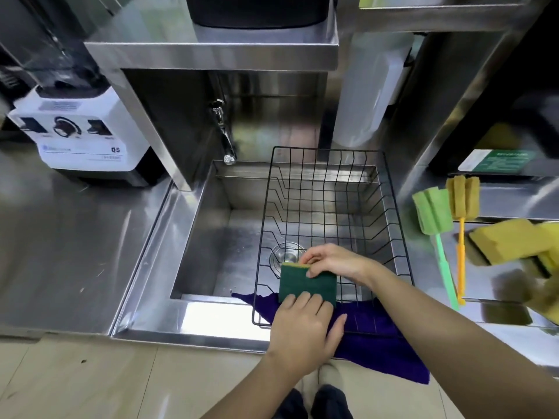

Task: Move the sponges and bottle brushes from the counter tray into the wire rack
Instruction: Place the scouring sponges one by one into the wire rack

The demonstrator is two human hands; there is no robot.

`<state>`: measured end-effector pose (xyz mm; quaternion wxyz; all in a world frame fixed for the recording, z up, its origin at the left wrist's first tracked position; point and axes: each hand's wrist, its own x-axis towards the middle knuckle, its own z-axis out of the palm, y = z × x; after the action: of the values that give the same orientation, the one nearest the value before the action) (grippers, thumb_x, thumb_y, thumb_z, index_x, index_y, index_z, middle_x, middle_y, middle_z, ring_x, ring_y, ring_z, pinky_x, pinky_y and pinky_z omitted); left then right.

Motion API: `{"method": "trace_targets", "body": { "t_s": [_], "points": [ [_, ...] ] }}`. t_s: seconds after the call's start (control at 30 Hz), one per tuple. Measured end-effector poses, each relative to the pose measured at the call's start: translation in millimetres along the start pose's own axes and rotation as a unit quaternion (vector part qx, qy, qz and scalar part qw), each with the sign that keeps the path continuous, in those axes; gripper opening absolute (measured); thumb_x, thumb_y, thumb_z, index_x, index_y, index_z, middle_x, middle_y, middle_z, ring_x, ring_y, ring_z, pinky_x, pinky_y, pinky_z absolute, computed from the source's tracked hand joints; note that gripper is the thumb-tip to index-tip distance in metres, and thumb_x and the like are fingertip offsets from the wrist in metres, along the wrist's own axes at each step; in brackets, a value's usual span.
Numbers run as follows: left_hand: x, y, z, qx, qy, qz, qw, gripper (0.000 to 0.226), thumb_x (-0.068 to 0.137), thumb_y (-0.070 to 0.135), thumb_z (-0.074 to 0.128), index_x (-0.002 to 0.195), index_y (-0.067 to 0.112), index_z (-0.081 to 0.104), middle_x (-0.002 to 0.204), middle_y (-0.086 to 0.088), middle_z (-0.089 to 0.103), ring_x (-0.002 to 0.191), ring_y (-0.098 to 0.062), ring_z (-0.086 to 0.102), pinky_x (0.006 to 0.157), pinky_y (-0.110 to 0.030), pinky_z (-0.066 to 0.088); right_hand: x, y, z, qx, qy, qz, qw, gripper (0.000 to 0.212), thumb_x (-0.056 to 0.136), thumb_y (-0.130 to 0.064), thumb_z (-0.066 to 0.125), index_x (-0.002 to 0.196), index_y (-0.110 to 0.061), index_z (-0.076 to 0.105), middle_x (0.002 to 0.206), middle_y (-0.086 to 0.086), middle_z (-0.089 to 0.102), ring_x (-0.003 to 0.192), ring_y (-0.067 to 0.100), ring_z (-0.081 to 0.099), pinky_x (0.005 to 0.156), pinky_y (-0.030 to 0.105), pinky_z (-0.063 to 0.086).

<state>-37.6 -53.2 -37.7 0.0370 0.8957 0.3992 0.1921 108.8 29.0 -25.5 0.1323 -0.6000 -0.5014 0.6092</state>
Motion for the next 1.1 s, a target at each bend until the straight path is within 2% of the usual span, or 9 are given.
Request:
{"method": "trace_targets", "body": {
  "t_s": [0.1, 0.2, 0.37, 0.53, 0.67, 0.77, 0.9, 1.0, 1.1],
  "points": [
    [0, 1, 1, 0.007, -0.01, -0.005, 1.0, 0.034, 0.088, 0.037, 0.05, 0.064, 0.013, 0.055, 0.061, -0.002, 0.053, 0.059, -0.022, 0.046, 0.056, -0.033, 0.036, 5, 4, 5, -0.04, 0.012, -0.001, 0.999, 0.031, 0.083, -0.013, 0.061, 0.113, -0.018, 0.066, 0.11, -0.001, 0.054, 0.107, 0.017, 0.048, 0.094, 0.033, 0.039],
    [3, 3, 0, 0.013, -0.048, -0.016, 0.999, 0.037, 0.089, 0.04, 0.047, 0.065, 0.014, 0.057, 0.061, -0.002, 0.056, 0.059, -0.022, 0.048, 0.057, -0.033, 0.039, 6, 4, 4, -0.189, 0.041, -0.022, 0.981, 0.036, 0.088, -0.029, 0.059, 0.123, -0.024, 0.06, 0.116, -0.001, 0.047, 0.115, 0.018, 0.037, 0.104, 0.038, 0.029],
    [13, 12, 0, 0.018, -0.107, 0.011, 0.994, 0.044, 0.088, 0.048, 0.044, 0.067, 0.012, 0.061, 0.061, -0.003, 0.06, 0.06, -0.022, 0.051, 0.06, -0.034, 0.043, -4, -3, 8, -0.224, 0.065, -0.058, 0.971, 0.045, 0.088, -0.029, 0.059, 0.131, -0.019, 0.049, 0.105, 0.002, 0.054, 0.092, 0.015, 0.048, 0.079, 0.029, 0.04],
    [28, 37, 9, 0.009, -0.156, 0.052, 0.986, 0.051, 0.087, 0.054, 0.037, 0.07, 0.014, 0.064, 0.064, -0.003, 0.064, 0.06, -0.021, 0.056, 0.06, -0.032, 0.045, -29, 1, -8, -0.193, 0.169, -0.094, 0.962, 0.034, 0.09, -0.024, 0.056, 0.122, -0.013, 0.056, 0.098, -0.002, 0.057, 0.089, 0.015, 0.053, 0.086, 0.034, 0.048],
    [42, 60, 14, 0.003, -0.183, 0.073, 0.98, 0.052, 0.085, 0.056, 0.036, 0.07, 0.015, 0.063, 0.062, -0.004, 0.064, 0.058, -0.024, 0.059, 0.055, -0.033, 0.048, -63, 16, -42, -0.135, 0.327, -0.108, 0.929, 0.025, 0.09, -0.017, 0.054, 0.112, -0.01, 0.063, 0.102, 0.009, 0.068, 0.091, 0.022, 0.06, 0.084, 0.035, 0.049],
    [49, 74, 19, 0.001, -0.2, 0.081, 0.976, 0.054, 0.085, 0.057, 0.033, 0.07, 0.015, 0.063, 0.063, -0.003, 0.065, 0.058, -0.023, 0.06, 0.055, -0.033, 0.048, -92, 39, -72, -0.088, 0.472, -0.062, 0.875, 0.024, 0.088, -0.011, 0.053, 0.109, -0.006, 0.063, 0.106, 0.015, 0.067, 0.097, 0.029, 0.061, 0.087, 0.04, 0.049],
    [55, 87, 22, 0.006, -0.218, 0.084, 0.972, 0.074, 0.082, 0.062, 0.006, 0.096, 0.016, 0.061, 0.092, -0.004, 0.068, 0.085, -0.023, 0.062, 0.072, -0.037, 0.045, -135, 80, -101, -0.125, 0.667, 0.069, 0.731, 0.034, 0.083, -0.013, 0.054, 0.116, -0.004, 0.057, 0.119, 0.018, 0.057, 0.113, 0.037, 0.05, 0.093, 0.044, 0.038],
    [57, 89, 28, 0.021, -0.22, 0.094, 0.971, 0.084, 0.077, 0.064, -0.008, 0.11, 0.018, 0.054, 0.11, -0.002, 0.063, 0.1, -0.02, 0.056, 0.081, -0.035, 0.041, -166, 104, -109, -0.08, 0.749, 0.166, 0.637, 0.055, 0.08, -0.012, 0.058, 0.131, -0.005, 0.041, 0.14, 0.018, 0.04, 0.128, 0.036, 0.036, 0.105, 0.044, 0.024],
    [58, 90, 30, 0.038, -0.233, 0.098, 0.967, 0.071, 0.087, 0.064, 0.003, 0.112, 0.018, 0.051, 0.113, -0.001, 0.061, 0.102, -0.019, 0.055, 0.082, -0.034, 0.041, -184, 128, -110, -0.042, 0.773, 0.227, 0.591, 0.071, 0.078, -0.016, 0.061, 0.14, -0.006, 0.028, 0.151, 0.016, 0.026, 0.137, 0.034, 0.027, 0.109, 0.045, 0.019]
  ]
}}
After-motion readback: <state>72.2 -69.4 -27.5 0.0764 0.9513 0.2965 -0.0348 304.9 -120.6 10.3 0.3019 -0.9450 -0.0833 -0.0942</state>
